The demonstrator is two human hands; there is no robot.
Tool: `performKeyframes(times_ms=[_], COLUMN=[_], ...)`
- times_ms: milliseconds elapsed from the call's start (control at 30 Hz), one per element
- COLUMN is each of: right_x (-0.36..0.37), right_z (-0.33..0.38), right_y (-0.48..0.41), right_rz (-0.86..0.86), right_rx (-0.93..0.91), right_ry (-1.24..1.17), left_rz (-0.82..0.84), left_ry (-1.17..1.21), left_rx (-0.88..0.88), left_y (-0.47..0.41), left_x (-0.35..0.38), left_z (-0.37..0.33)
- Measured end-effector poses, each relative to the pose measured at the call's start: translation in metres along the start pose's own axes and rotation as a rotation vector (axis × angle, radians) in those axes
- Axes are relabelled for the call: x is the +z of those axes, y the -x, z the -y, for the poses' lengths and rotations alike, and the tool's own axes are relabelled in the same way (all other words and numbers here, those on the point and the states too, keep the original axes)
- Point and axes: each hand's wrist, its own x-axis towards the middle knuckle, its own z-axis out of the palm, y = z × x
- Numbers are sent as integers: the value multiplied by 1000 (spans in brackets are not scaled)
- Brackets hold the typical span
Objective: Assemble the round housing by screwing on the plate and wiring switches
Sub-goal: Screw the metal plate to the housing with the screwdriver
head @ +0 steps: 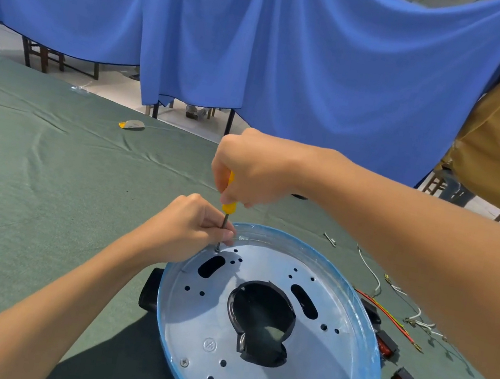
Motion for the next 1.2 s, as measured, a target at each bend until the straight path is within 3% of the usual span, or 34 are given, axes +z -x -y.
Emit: performKeyframes(times_ms=[200,400,567,667,767,933,1133,1200], right_x=[10,3,12,5,4,11,8,13], right_z=[-2,-7,-8,-10,-11,-8,-8,-7], right_y=[-4,1,-5,-1,2,-3,-1,-2], right_rz=[60,-56,-65,-34,-107,-99,-133,-145], right_rx=[83,-1,78,39,9,54,10,66], right_ry=[-41,-68,-79,-110,-96,-64,-61,-49], left_rz=[-194,-50,-168,-97,-38,-213,-63,-98], left_ry=[15,6,-1,-6,4,12,20,6], left_rx=[13,40,-8,6,3,-33,2,8], left_y=[0,0,0,-1,0,1,1,1], left_x=[4,-1,3,1,0,1,-4,-1], left_z=[-1,1,0,0,0,-2,-1,-1])
